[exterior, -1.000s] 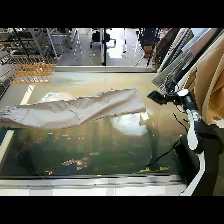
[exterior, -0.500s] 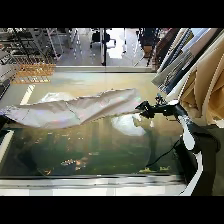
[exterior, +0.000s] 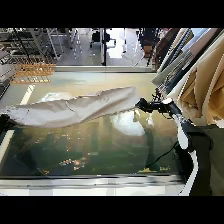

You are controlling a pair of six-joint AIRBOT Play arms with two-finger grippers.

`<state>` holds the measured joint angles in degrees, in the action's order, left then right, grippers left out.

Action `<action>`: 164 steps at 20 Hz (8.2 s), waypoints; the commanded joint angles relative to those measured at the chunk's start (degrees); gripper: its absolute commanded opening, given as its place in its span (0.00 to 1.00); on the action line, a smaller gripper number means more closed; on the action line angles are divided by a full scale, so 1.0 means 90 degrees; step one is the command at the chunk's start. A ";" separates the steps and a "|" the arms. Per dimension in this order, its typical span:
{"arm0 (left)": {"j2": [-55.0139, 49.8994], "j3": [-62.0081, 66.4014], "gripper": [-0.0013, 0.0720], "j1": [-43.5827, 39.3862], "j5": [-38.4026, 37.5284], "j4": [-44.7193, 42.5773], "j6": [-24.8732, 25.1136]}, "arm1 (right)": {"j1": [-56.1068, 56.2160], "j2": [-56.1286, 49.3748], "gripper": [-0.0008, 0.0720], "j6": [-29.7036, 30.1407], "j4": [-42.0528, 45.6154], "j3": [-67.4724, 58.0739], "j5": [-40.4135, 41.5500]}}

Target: Fold the clothes and pants, and hang the long-sleeved shirts on hangers.

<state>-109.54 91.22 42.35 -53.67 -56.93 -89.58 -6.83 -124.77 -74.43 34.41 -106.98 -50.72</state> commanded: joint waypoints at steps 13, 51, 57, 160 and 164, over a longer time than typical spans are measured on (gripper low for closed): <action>0.0277 -0.0002 0.03 0.0049 -0.1911 -0.0527 0.0879 | -0.0187 0.0083 0.03 0.0039 0.3252 -0.0855 -0.3801; 0.1834 0.0087 0.03 -0.1042 -0.4345 0.0372 0.2584 | -0.1807 0.2465 0.62 0.3385 0.1336 0.4359 -0.2688; 0.1831 0.0083 0.03 -0.2756 -0.4330 0.0549 0.3155 | -0.1464 0.2531 0.03 0.3021 0.1532 0.4124 -0.2562; 0.1423 -0.2069 0.03 -0.3939 -0.0964 0.0214 0.2421 | 0.1965 0.1855 0.97 0.0692 -0.0872 0.3130 -0.1455; 0.1423 -0.2072 0.03 -0.3939 -0.1013 0.0236 0.2365 | 0.2608 0.1290 0.97 0.0835 -0.1243 0.2492 -0.1773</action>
<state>-96.62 72.51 6.94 -62.72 -54.87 -67.59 13.28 -109.25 -69.06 27.75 -80.88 -64.14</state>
